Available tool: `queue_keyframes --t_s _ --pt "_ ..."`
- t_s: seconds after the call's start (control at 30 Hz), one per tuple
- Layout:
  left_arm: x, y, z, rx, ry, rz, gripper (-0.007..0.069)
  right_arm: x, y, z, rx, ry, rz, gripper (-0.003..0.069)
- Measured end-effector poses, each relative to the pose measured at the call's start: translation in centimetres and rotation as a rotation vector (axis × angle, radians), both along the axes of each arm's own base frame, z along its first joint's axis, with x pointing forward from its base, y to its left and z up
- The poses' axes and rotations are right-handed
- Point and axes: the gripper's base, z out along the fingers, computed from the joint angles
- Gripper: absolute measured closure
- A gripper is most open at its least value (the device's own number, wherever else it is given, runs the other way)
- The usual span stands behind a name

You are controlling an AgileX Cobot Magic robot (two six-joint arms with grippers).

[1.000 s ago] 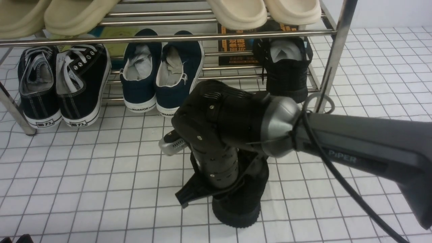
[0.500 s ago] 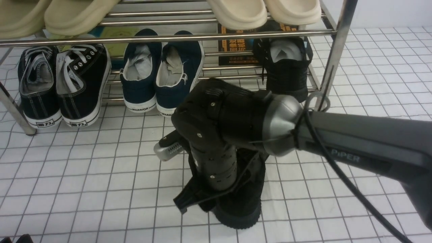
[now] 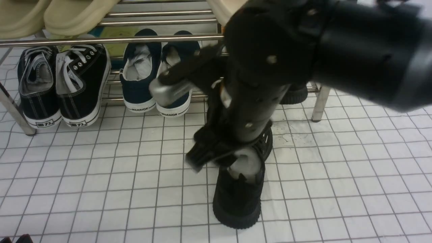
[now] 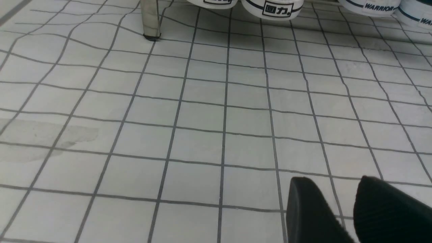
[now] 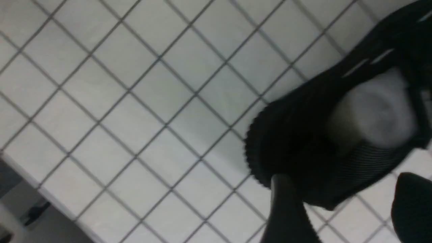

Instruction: Take the shoes off the shelf with your hand from the white checkered tablecloth.

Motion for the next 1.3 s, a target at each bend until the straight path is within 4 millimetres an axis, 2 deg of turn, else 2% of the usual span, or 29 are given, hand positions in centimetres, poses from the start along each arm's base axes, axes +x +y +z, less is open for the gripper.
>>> queue_keyframes --t_s 0.07,0.1,0.17,0.2,0.23,0.27,0.3,0.37,0.4,0.47,0.57,0.77,0.9,1.0,1.3 --pt "0.0 0.0 0.0 0.0 0.0 0.0 0.0384 0.6 -0.7 0.4 -0.018 -0.04 -0.031 0.0267" --pt "0.0 0.0 0.0 0.0 0.0 0.0 0.0384 1.7 -1.7 0.6 -0.036 -0.075 -0.087 0.0275" --pt "0.0 0.0 0.0 0.0 0.0 0.0 0.0384 2.7 -2.5 0.5 -0.045 -0.089 -0.134 0.0281" --pt "0.0 0.0 0.0 0.0 0.0 0.0 0.0384 4.4 -3.7 0.5 -0.041 -0.102 -0.2 0.0284" --pt "0.0 0.0 0.0 0.0 0.0 0.0 0.0384 4.8 -3.9 0.5 -0.035 -0.107 -0.213 0.0284" --pt "0.0 0.0 0.0 0.0 0.0 0.0 0.0384 6.6 -4.8 0.5 -0.013 -0.125 -0.257 0.0284" --pt "0.0 0.0 0.0 0.0 0.0 0.0 0.0384 6.8 -4.9 0.4 -0.012 -0.125 -0.262 0.0284" --pt "0.0 0.0 0.0 0.002 0.0 0.0 0.0384 8.6 -5.8 0.4 0.019 -0.154 -0.299 0.0284" --pt "0.0 0.0 0.0 0.009 0.0 0.001 0.0384 10.2 -6.5 0.1 0.051 -0.185 -0.324 0.0275" --pt "0.0 0.1 0.0 0.015 0.0 0.001 0.0384 11.5 -7.0 -0.4 0.069 -0.208 -0.339 0.0253" --pt "0.0 0.1 0.0 0.02 -0.001 0.002 0.0384 13.1 -7.7 -1.5 0.065 -0.227 -0.361 0.0184" --pt "0.0 0.1 0.0 0.023 -0.001 0.002 0.0384 14.4 -8.4 -2.3 -0.025 -0.3 -0.349 0.0046" --pt "0.0 0.1 0.0 0.024 -0.001 0.002 0.0384 15.0 -8.4 -2.9 -0.068 -0.328 -0.337 0.0035" --pt "0.0 0.1 0.0 0.026 0.0 0.002 0.0384 15.4 -8.3 -3.7 -0.096 -0.331 -0.331 0.0063" --pt "0.0 0.1 0.0 0.03 0.0 0.002 0.0384 17.1 -8.0 -6.0 -0.199 -0.401 -0.277 0.0231"
